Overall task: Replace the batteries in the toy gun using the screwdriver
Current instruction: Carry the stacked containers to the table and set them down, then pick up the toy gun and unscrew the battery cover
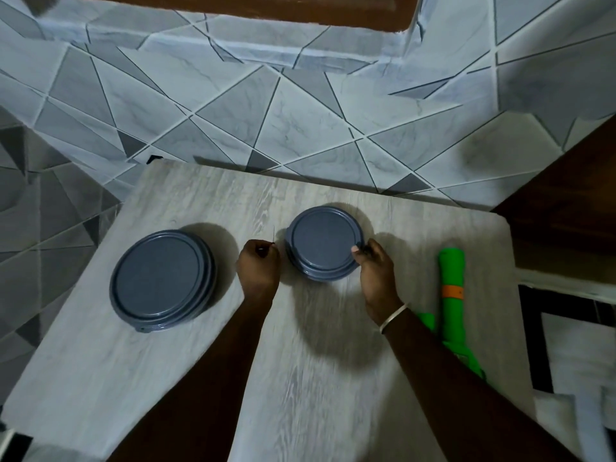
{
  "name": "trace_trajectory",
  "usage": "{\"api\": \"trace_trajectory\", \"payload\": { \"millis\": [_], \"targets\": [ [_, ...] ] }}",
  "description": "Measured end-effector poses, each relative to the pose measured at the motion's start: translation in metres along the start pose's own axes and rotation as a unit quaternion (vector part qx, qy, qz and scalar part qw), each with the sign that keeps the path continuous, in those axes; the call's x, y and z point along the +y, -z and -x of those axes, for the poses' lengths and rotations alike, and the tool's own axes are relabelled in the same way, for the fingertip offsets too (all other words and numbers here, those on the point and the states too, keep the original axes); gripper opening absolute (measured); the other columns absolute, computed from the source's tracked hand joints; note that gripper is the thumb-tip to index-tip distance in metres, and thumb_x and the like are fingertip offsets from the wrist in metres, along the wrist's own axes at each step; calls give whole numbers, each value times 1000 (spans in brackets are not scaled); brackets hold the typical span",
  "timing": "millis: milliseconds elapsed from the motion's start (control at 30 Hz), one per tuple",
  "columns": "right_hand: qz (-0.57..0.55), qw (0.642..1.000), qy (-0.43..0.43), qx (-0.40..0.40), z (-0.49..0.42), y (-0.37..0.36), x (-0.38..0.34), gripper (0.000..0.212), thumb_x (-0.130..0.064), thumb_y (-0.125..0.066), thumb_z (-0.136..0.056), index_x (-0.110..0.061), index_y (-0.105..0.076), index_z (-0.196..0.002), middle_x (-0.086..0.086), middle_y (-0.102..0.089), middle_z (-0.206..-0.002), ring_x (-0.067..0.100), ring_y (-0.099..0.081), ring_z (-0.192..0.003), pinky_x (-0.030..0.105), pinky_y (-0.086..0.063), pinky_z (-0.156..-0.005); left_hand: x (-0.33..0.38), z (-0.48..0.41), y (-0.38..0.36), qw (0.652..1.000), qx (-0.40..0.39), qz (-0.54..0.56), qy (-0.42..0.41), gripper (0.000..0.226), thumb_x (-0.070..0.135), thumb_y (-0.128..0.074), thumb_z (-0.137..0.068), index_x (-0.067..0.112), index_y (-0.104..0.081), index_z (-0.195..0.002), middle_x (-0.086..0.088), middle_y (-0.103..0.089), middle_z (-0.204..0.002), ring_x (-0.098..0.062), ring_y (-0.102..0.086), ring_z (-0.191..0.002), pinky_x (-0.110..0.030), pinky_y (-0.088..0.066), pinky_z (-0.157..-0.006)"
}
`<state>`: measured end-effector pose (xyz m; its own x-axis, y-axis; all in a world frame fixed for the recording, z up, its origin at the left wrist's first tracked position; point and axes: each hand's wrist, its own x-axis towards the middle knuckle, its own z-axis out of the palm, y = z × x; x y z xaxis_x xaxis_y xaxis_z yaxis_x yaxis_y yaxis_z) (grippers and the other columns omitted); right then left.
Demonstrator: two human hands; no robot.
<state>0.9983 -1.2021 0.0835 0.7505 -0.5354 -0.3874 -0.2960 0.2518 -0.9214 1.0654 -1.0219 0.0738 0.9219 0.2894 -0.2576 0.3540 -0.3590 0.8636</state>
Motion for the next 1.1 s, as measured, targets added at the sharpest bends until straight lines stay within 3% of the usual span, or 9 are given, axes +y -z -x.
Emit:
{"api": "trace_trajectory", "payload": {
  "millis": [100, 133, 333, 467, 633, 767, 967, 1100],
  "targets": [
    [3, 1000, -25, 19, 4, -1, 1, 53, -15, -61, -96, -6, -43, -145, 7, -49, -145, 20, -48, -132, 28, -41, -108, -3, 0, 7, 995, 21, -100, -11, 15, 19, -64, -92, 10, -69, -103, -7, -72, -97, -25, -68, -91, -39, -57, -83],
    [11, 999, -26, 21, 5, -1, 4, 56, -17, -61, -96, -8, -40, -148, 7, -46, -149, 21, -44, -136, 33, -38, -112, -6, 0, 8, 991, 17, -129, -15, 17, 20, -63, -93, 9, -68, -106, -8, -71, -100, -26, -67, -92, -40, -58, -84],
    [62, 998, 9, -6, 18, 4, 19, 33, -14, -60, -96, -15, -59, -129, 0, -63, -124, 15, -58, -117, 29, -47, -97, -25, -8, 10, 975, -1, -216, -42, 19, 22, -63, -93, 8, -68, -105, -12, -70, -100, -31, -68, -90, -40, -58, -77],
    [77, 997, 7, -2, 22, 3, 24, 34, -16, -61, -95, -20, -58, -129, -8, -61, -118, 10, -56, -114, 32, -46, -101, -31, -15, 10, 975, -12, -218, -40, 23, 25, -65, -91, 9, -66, -108, -12, -68, -105, -31, -67, -94, -37, -54, -74],
    [136, 989, 29, 46, 44, -2, 27, 52, -17, -60, -96, -16, -43, -144, 5, -46, -147, 20, -40, -138, 39, -34, -115, -22, 14, 30, 987, 14, -131, -95, 25, 25, -65, -95, 11, -61, -115, -6, -68, -101, -23, -65, -92, -33, -50, -73],
    [261, 959, 110, 20, 93, 3, 48, 57, -17, -64, -92, -16, -43, -144, 9, -41, -149, 23, -35, -141, 45, -30, -117, -45, 58, 68, 974, -39, -125, -187, 12, 16, -65, -94, 17, -62, -105, 0, -64, -95, -17, -62, -87, -37, -53, -71],
    [265, 959, 99, 9, 131, -3, 72, 52, -17, -62, -94, -28, -42, -141, 8, -34, -151, 24, -30, -144, 44, -29, -118, -76, 56, 93, 969, -83, -136, -188, 16, 15, -66, -92, 17, -64, -108, -2, -65, -99, -23, -64, -89, -42, -56, -77],
    [263, 950, 159, 63, 125, -26, 84, 47, -29, -56, -92, -16, -50, -137, 10, -41, -143, 24, -38, -137, 43, -33, -115, -84, 34, 82, 954, -120, -95, -259, 17, 23, -59, -94, 18, -63, -110, 1, -63, -103, -21, -63, -92, -47, -55, -80]
  ]
}}
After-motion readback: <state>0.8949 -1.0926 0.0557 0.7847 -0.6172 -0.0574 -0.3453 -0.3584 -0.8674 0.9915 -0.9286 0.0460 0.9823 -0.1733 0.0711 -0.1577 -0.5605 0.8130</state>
